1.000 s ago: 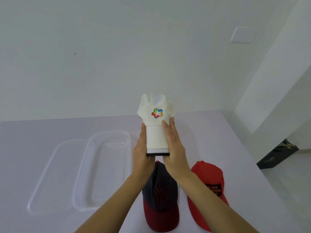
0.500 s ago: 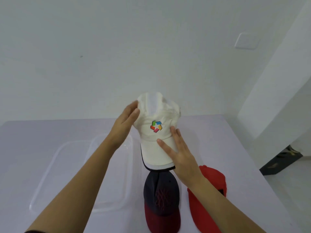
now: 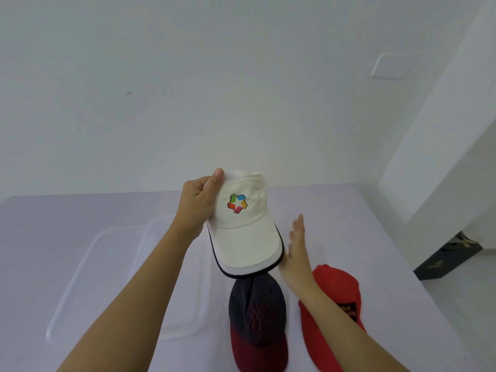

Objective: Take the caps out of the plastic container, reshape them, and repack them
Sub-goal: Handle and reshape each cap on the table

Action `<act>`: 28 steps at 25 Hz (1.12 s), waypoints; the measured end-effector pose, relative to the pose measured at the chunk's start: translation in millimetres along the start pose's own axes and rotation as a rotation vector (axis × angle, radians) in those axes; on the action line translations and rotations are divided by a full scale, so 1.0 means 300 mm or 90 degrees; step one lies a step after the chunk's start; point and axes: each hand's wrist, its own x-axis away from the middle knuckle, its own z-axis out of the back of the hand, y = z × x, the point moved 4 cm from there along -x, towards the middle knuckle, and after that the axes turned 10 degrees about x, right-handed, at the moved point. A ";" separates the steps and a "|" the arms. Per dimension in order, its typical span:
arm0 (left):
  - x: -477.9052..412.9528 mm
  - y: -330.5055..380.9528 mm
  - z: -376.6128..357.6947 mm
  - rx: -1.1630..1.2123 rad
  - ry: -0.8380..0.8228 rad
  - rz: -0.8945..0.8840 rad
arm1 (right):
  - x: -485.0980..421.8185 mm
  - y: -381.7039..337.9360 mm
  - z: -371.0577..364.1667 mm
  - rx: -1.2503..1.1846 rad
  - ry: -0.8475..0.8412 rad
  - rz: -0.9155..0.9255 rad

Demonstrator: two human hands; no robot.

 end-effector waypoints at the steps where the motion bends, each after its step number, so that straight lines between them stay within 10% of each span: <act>1: 0.001 0.007 -0.012 0.006 -0.017 0.006 | -0.018 0.013 0.001 -0.160 -0.013 -0.089; 6: 0.013 -0.006 -0.087 -0.073 -0.053 -0.019 | -0.022 -0.101 -0.019 -0.648 -0.233 -0.154; 11: 0.022 -0.046 -0.092 -0.157 0.014 -0.097 | -0.017 -0.121 -0.032 -0.704 -0.298 -0.071; 18: 0.085 -0.248 -0.071 0.087 -0.050 0.403 | -0.025 -0.110 -0.029 -0.701 -0.262 -0.070; 22: 0.073 -0.252 -0.058 0.311 -0.050 0.333 | -0.025 -0.113 -0.020 -0.657 -0.255 -0.097; 28: 0.041 -0.289 -0.033 0.263 0.052 0.306 | 0.051 -0.083 -0.084 -0.780 -0.238 -0.215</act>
